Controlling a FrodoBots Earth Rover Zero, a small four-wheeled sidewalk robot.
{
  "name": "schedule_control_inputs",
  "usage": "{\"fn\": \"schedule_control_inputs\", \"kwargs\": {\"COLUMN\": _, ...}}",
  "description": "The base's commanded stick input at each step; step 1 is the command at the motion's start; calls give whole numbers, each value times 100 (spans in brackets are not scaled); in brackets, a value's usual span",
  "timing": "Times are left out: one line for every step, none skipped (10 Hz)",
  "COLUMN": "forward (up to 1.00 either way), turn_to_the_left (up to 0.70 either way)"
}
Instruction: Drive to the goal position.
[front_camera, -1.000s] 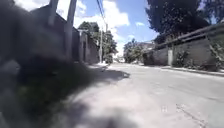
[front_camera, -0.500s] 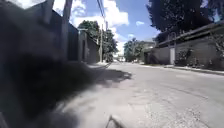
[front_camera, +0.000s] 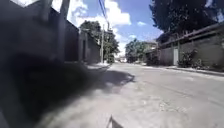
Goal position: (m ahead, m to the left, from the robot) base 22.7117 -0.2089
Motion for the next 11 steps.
{"fn": "schedule_control_inputs", "kwargs": {"forward": 70, "turn_to_the_left": -25}}
{"fn": "schedule_control_inputs", "kwargs": {"forward": 70, "turn_to_the_left": -27}}
{"fn": "schedule_control_inputs", "kwargs": {"forward": 70, "turn_to_the_left": -25}}
{"fn": "schedule_control_inputs", "kwargs": {"forward": 70, "turn_to_the_left": -29}}
{"fn": "schedule_control_inputs", "kwargs": {"forward": 70, "turn_to_the_left": -31}}
{"fn": "schedule_control_inputs", "kwargs": {"forward": 70, "turn_to_the_left": -31}}
{"fn": "schedule_control_inputs", "kwargs": {"forward": 70, "turn_to_the_left": -30}}
{"fn": "schedule_control_inputs", "kwargs": {"forward": 70, "turn_to_the_left": -26}}
{"fn": "schedule_control_inputs", "kwargs": {"forward": 70, "turn_to_the_left": -14}}
{"fn": "schedule_control_inputs", "kwargs": {"forward": 80, "turn_to_the_left": 0}}
{"fn": "schedule_control_inputs", "kwargs": {"forward": 85, "turn_to_the_left": 0}}
